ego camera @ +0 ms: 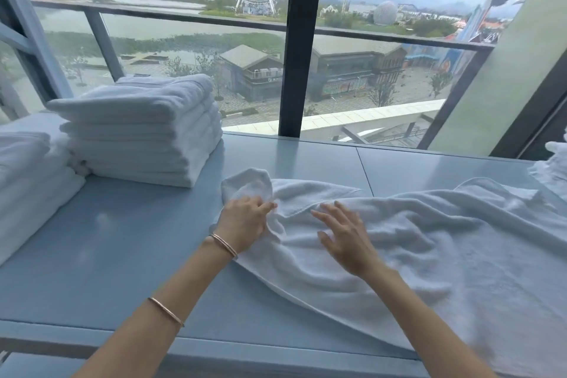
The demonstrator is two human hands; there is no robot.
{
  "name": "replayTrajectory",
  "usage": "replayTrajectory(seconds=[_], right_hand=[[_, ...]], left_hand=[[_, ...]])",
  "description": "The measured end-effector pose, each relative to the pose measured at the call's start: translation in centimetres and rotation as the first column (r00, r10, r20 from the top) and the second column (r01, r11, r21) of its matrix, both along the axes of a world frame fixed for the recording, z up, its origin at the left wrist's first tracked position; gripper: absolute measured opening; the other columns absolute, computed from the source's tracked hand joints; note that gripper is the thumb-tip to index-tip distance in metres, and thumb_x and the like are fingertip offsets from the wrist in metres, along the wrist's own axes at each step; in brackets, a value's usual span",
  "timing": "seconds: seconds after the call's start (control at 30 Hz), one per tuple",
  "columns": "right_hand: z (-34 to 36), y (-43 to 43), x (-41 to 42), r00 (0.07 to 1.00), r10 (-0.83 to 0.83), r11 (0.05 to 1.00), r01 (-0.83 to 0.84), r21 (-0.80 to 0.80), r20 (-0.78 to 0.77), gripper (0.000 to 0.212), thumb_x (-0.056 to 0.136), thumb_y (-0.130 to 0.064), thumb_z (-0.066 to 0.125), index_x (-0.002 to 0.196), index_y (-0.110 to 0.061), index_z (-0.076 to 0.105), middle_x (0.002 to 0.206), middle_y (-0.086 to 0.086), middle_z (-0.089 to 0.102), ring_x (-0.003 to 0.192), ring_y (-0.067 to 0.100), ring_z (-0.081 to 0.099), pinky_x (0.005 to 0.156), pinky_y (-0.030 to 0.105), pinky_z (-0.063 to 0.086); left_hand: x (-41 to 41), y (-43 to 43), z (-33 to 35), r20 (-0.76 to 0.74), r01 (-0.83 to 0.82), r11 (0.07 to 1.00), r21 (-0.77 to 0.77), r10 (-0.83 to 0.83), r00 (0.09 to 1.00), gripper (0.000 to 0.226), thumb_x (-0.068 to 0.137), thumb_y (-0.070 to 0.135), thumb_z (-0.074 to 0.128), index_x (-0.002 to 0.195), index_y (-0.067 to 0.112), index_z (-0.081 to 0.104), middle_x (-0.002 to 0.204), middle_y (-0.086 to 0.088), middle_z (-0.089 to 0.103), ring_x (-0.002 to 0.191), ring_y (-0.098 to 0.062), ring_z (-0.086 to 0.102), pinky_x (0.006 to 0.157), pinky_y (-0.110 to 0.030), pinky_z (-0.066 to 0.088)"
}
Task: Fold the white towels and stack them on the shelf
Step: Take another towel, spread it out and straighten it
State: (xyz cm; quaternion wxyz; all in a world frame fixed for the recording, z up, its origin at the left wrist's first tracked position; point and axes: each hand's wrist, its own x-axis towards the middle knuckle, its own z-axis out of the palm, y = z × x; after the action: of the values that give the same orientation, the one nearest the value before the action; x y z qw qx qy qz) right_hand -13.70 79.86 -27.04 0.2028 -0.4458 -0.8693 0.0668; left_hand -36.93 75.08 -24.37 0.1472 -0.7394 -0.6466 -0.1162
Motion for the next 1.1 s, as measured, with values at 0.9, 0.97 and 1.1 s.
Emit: replayTrajectory(seconds=[0.9,0.97,1.1], right_hand=[[-2.4,-1.3,1.2,0.986,-0.149,0.972,0.161,0.171,-0.076,0.019,0.073,-0.03,0.044,0.087,-0.025,0.054,0.1,-0.007,0.062,0.093,0.011,0.052,0.082,0.04,0.042],[-2.2,-1.8,1.1,0.985,-0.153,0.973,0.164,0.161,-0.081,0.017,0.073,-0.03,0.044,0.089,-0.028,0.05,0.102,-0.007,0.063,0.094,0.009,0.051,0.082,0.037,0.041],[-2.2,-2.2,1.4,0.982,-0.176,0.974,0.184,0.131,-0.069,0.021,0.073,-0.028,0.046,0.09,-0.025,0.056,0.105,-0.007,0.064,0.095,0.013,0.057,0.085,0.028,0.035]], left_hand=[[1.4,-1.2,0.7,0.078,0.231,0.963,-0.137,-0.222,0.972,0.074,0.074,0.06,0.048,0.142,0.041,0.024,0.141,-0.007,0.04,0.112,-0.03,0.048,0.075,-0.039,0.047],[2.1,-0.1,-0.9,0.131,0.252,0.965,-0.078,-0.241,0.962,0.074,0.069,0.056,0.049,0.138,0.045,0.026,0.144,-0.009,0.037,0.113,-0.029,0.044,0.069,-0.037,0.049],[2.2,2.7,-1.2,0.146,0.372,0.926,0.06,-0.377,0.915,0.029,0.059,0.019,0.07,0.086,0.027,0.064,0.102,-0.006,0.062,0.071,-0.027,0.062,0.047,-0.026,0.045]])
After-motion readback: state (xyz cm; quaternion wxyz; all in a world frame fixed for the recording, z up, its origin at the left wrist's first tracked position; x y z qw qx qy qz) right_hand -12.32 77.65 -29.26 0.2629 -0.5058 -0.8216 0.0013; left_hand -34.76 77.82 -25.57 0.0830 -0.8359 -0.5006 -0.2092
